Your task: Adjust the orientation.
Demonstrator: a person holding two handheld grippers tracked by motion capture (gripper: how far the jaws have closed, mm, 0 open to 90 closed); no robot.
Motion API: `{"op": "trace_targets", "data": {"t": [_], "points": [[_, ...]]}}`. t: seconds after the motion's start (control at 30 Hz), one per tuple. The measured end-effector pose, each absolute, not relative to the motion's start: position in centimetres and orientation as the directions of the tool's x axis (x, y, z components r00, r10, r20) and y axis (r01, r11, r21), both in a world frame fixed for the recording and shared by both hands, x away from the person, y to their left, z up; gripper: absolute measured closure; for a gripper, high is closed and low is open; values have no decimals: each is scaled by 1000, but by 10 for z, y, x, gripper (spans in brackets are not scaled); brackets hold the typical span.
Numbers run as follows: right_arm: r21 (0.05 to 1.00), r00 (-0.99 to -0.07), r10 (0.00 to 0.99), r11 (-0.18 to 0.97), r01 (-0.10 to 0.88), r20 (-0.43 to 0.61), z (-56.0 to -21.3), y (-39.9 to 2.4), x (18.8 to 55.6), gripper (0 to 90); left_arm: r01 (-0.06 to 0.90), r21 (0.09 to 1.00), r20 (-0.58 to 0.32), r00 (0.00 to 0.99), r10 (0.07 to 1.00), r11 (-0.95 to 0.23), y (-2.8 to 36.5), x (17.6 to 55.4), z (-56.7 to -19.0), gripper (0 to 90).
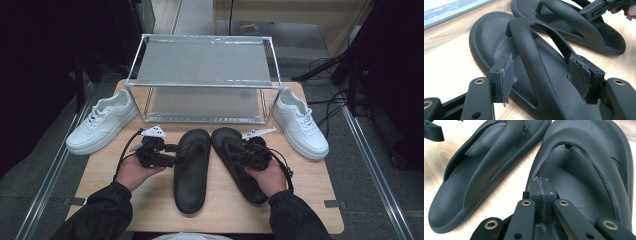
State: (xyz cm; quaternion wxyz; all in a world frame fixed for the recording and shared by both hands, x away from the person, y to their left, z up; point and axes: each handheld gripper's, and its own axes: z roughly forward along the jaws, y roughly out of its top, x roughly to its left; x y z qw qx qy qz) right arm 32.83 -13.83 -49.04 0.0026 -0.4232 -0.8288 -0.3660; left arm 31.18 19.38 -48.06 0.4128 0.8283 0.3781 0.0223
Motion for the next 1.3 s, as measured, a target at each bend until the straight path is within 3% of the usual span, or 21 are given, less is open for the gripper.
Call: {"op": "trace_targets", "data": {"t": [0.23, 0.47, 0.83, 1.3], "points": [[621, -652, 690, 370, 691, 315, -489, -132, 326, 900, 618, 692, -282, 707, 648, -373, 194, 313, -482, 386], [621, -655, 679, 365, 694, 333, -490, -127, 326, 900, 647, 669, -304, 687, 661, -365, 195, 314, -484, 465], [623, -658, 668, 359, 695, 349, -491, -122, 325, 900, 711, 605, -340, 638, 691, -359, 201, 321, -491, 819], [599, -656, 708, 414, 686, 262, -497, -117, 325, 900, 726, 550, -327, 643, 693, -413, 191, 325, -508, 844]]}}
